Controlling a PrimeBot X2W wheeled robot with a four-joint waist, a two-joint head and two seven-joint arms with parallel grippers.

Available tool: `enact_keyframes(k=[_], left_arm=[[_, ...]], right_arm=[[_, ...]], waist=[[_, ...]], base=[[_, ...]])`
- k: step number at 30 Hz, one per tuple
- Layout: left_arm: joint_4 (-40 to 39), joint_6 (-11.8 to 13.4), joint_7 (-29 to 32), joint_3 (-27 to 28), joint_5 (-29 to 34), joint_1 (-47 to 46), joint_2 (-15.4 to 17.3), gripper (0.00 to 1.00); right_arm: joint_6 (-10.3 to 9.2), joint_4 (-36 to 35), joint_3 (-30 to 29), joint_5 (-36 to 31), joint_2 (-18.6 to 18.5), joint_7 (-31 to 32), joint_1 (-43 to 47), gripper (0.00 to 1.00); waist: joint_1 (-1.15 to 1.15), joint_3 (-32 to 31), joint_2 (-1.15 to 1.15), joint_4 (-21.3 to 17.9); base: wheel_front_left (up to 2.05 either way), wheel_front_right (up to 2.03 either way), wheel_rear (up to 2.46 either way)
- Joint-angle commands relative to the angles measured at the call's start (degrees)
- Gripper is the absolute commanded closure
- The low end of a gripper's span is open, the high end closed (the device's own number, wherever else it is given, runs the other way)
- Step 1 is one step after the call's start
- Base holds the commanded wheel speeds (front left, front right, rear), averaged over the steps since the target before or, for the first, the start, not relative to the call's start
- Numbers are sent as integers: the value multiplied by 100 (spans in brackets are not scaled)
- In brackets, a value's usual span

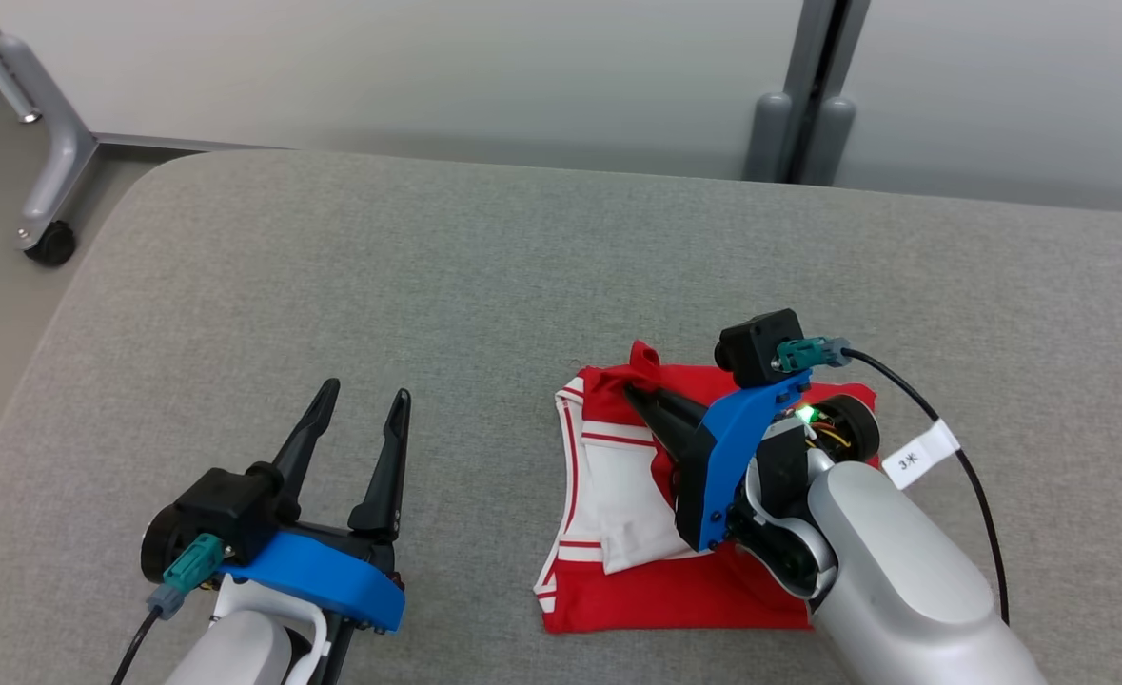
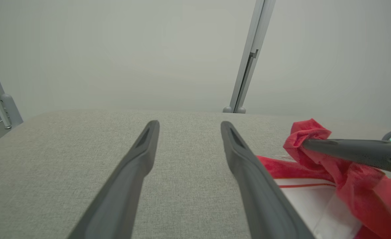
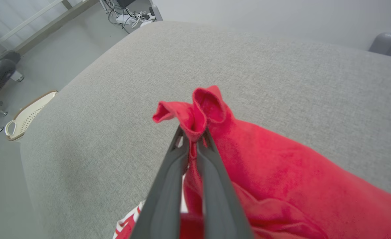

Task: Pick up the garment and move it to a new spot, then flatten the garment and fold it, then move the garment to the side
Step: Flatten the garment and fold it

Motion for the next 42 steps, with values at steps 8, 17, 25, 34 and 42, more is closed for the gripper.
enact_keyframes(k=[8, 17, 25, 34, 42], left_arm=[[144, -85, -14, -76, 31, -172, -98, 0], [79, 61, -20, 158, -28, 48, 35, 0], [-136, 179, -24, 318, -15, 251, 93, 0], [-228, 196, -15, 288, 57, 161, 133, 0], [-207, 202, 18, 258, 62, 86, 164, 0]], right_arm=[[2, 1138, 610, 1024, -23, -204, -383, 0], [2, 462, 837, 2020, -29, -1334, -670, 0], [3, 299, -684, -406, -636, -1548, 109, 0], [2, -236, -1151, -2230, -391, -972, 1313, 100], [2, -333, 232, -1890, -67, -334, 1489, 100]], waist=[[0, 52, 0, 202], [0, -27, 0, -199], [0, -149, 0, -530], [0, -12, 0, -539], [0, 38, 0, -514]], base=[[0, 0, 0], [0, 0, 0], [0, 0, 0], [0, 0, 0], [0, 0, 0]])
